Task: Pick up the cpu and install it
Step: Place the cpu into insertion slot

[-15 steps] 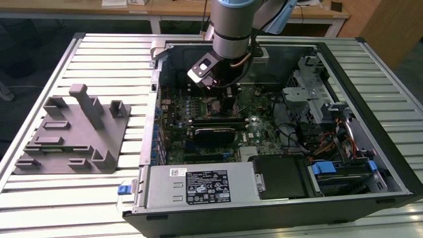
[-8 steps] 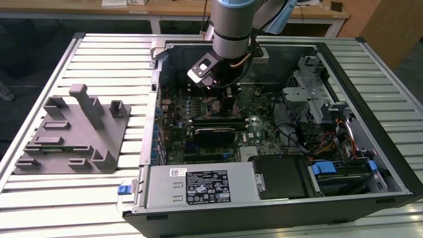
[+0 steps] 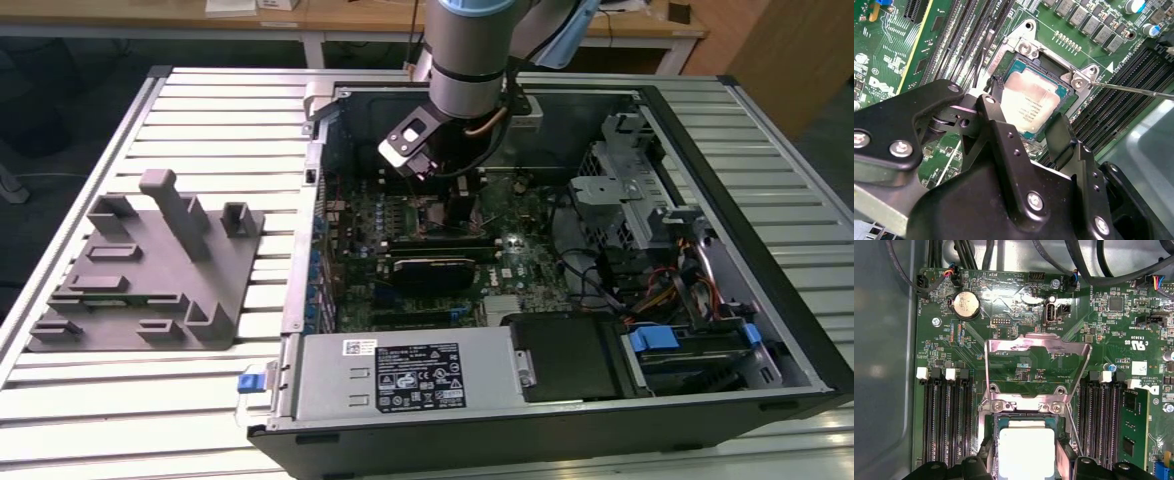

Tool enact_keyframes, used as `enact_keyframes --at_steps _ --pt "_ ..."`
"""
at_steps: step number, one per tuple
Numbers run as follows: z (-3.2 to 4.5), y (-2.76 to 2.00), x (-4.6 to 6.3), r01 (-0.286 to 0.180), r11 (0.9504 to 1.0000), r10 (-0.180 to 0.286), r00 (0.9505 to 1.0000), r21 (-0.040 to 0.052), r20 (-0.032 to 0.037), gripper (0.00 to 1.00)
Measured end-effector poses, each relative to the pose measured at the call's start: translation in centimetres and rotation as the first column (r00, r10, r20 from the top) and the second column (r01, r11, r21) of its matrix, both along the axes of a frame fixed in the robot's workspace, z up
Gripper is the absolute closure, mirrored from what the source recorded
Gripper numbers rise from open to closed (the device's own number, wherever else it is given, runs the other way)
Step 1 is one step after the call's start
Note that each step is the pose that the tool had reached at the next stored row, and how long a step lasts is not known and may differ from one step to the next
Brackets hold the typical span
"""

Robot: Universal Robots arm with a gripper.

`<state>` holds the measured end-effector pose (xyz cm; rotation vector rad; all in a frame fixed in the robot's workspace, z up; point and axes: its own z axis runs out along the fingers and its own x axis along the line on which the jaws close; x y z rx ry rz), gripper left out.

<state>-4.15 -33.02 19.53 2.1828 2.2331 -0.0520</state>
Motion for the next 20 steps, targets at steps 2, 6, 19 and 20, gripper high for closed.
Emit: enact_keyframes --at_steps 2,6,19,20 --pt "0.01 0.00 0.00 0.000 1.0000 0.000 1.0000 -0.0002 -0.0002 0.40" --pt "0.00 0.00 0.00 0.000 1.0000 0.000 1.0000 -0.0001 0.0000 0.47" --pt "-0.04 0.00 0.00 0.000 1.0000 0.000 1.0000 0.0002 0.0001 0.40" --pt "-0.03 0.00 0.00 0.000 1.0000 0.000 1.0000 0.0000 0.0000 0.40"
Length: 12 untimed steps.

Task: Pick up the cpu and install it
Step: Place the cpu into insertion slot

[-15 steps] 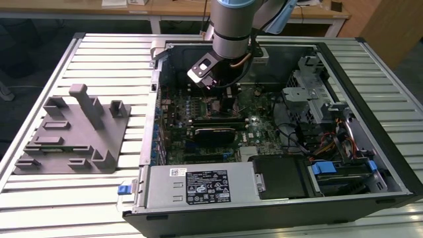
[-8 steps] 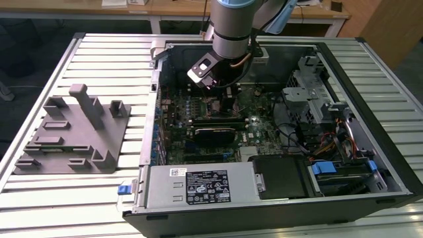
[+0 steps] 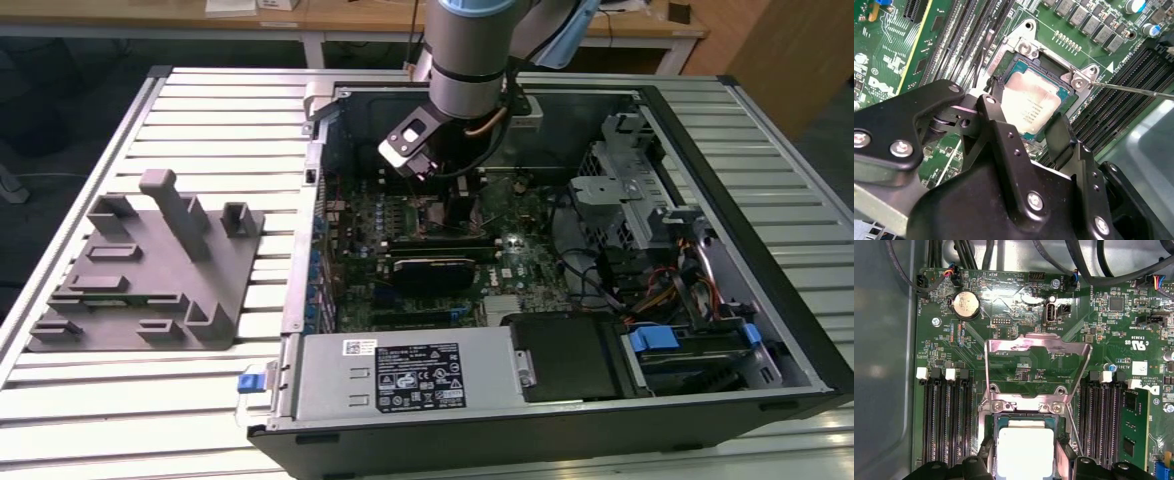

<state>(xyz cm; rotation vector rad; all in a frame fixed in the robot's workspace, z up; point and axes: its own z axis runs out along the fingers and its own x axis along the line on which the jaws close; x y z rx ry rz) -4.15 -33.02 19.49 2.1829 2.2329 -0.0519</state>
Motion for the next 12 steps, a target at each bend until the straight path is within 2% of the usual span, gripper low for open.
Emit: enact_keyframes --at_steps 4,10,12 --pt "0.09 0.00 0.0 0.000 1.0000 0.000 1.0000 0.0000 0.0000 0.40" --pt "1.01 0.00 0.0 0.000 1.0000 0.000 1.0000 0.0000 -0.0001 0.40" --pt "1.04 0.01 0.0 0.000 1.0000 0.000 1.0000 0.0003 0.0002 0.40"
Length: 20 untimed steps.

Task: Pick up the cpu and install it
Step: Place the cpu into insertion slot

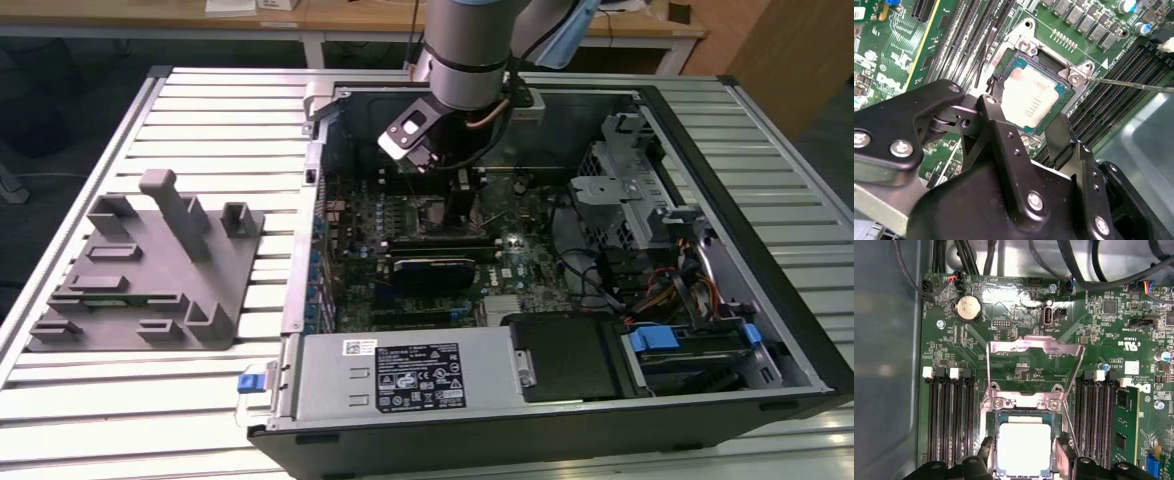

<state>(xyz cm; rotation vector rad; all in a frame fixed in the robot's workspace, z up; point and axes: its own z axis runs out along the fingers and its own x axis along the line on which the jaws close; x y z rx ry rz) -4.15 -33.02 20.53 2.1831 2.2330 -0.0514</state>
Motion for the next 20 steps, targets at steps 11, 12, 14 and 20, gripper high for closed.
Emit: enact_keyframes --at_steps 11,12,14,20 --pt "0.15 0.00 0.00 0.000 1.0000 0.000 1.0000 -0.0003 -0.0002 0.59" --pt "0.16 -0.01 0.00 0.000 1.0000 0.000 1.0000 -0.0003 -0.0002 0.65" --pt "0.18 -0.01 0.00 0.000 1.0000 0.000 1.0000 -0.0003 -0.0002 0.71" --pt "0.26 -0.01 0.00 0.000 1.0000 0.000 1.0000 -0.0003 -0.0002 0.89"
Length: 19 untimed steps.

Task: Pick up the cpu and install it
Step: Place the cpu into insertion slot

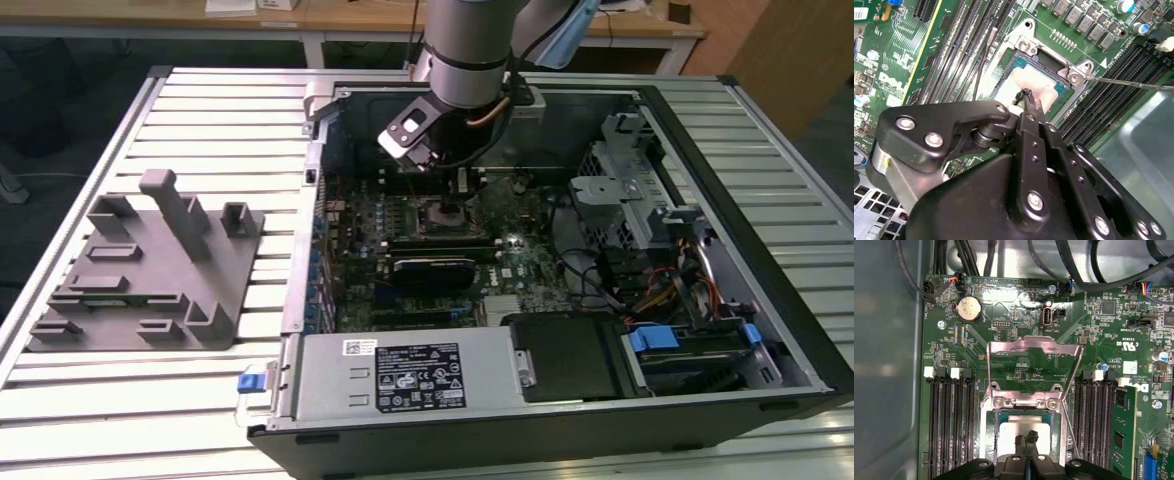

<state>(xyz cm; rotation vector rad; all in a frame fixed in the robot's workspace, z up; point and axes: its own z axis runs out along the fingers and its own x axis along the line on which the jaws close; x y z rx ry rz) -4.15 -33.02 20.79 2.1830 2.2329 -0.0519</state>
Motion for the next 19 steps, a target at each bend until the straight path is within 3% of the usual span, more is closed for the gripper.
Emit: enact_keyframes --at_steps 2,5,6,19 --pt "0.02 0.00 0.00 0.000 1.0000 0.000 1.0000 0.0000 0.0004 0.89" --pt "-0.13 0.00 -0.02 0.003 1.0000 -0.003 0.9998 0.0001 0.0218 0.89" --pt "-0.25 0.00 -0.02 0.003 1.0000 -0.003 0.9997 0.0001 0.0248 0.89" --pt "-0.60 -0.01 -0.40 0.007 1.0000 -0.007 0.9996 0.0005 0.0257 0.89"
